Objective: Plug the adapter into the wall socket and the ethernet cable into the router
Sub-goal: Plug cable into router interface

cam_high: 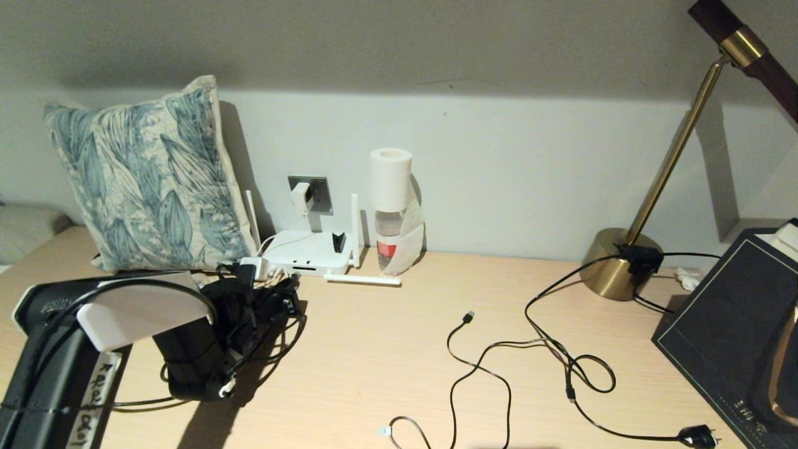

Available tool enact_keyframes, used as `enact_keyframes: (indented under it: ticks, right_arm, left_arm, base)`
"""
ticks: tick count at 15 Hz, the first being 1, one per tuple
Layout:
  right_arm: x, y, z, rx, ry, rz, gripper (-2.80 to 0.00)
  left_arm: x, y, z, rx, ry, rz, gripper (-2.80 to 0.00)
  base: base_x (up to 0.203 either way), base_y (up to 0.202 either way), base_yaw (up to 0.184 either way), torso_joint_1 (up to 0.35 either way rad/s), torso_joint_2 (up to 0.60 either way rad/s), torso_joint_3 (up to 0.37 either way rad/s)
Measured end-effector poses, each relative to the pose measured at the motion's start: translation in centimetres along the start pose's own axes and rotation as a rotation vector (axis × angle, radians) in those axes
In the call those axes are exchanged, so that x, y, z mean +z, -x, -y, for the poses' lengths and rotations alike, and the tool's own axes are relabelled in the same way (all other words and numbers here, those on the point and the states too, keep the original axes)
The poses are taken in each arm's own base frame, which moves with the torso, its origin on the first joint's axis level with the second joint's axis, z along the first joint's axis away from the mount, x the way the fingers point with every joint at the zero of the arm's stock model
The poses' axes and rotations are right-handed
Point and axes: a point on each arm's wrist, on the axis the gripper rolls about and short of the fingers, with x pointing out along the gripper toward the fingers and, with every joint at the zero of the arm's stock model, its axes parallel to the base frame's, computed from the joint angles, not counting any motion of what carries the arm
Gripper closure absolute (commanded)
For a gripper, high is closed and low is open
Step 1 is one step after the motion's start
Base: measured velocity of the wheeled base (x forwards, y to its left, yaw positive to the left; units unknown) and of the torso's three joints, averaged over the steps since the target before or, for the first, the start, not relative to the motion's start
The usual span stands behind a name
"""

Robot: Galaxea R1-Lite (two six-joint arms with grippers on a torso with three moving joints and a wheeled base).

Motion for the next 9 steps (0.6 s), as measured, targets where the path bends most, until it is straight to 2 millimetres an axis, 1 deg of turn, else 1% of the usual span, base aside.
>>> enact_keyframes:
  ticks: [9]
  right_arm:
    - [0.00,0.00,0.00,0.000,0.000,0.000,0.00]
  left_arm:
    - [0.06,0.23,0.02,0.001,0.000,-0.007,0.00]
  base:
    - [0.000,0.000,0.000,0.000,0.00,0.000]
